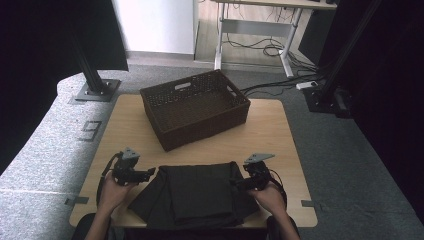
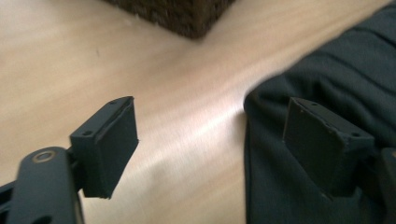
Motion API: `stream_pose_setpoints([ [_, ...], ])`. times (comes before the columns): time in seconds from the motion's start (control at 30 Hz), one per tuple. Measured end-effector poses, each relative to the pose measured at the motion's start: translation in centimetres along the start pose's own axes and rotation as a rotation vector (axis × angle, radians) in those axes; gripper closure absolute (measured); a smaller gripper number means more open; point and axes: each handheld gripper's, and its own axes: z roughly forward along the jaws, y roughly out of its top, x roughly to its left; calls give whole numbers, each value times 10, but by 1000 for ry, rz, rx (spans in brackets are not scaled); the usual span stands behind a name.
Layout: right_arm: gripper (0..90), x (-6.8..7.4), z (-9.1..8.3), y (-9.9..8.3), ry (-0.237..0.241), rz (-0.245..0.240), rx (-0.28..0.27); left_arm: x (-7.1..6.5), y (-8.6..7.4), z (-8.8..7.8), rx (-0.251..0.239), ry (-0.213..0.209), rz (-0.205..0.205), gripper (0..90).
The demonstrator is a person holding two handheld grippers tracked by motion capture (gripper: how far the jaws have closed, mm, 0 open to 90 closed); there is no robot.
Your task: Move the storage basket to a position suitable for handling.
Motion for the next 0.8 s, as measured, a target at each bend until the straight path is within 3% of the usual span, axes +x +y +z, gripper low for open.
stream_pose_setpoints([
  [0.07, 140, -2, 0, 1, -2, 1, -3, 1, 8, 1, -2, 5, 1, 160],
  [0.13, 140, -4, 1, 3, -2, 11, -5, 5, 30, 3, -25, 14, -25, 166],
  [0.17, 140, -5, 1, 2, 1, 16, -6, 5, 30, 3, -25, 14, -25, 174],
  [0.23, 140, -7, 1, 0, -2, 20, -3, 8, 47, 4, -37, 30, -33, 186],
  [0.37, 140, -11, 1, -7, -18, 34, 6, 11, 69, 5, -56, 18, -37, 281],
  [0.5, 140, -17, 1, -16, -30, 57, 15, 12, 87, 6, -61, 39, -30, 356],
  [0.8, 140, -27, -2, -28, -48, 93, 23, 14, 113, 20, -53, 80, -53, 382],
])
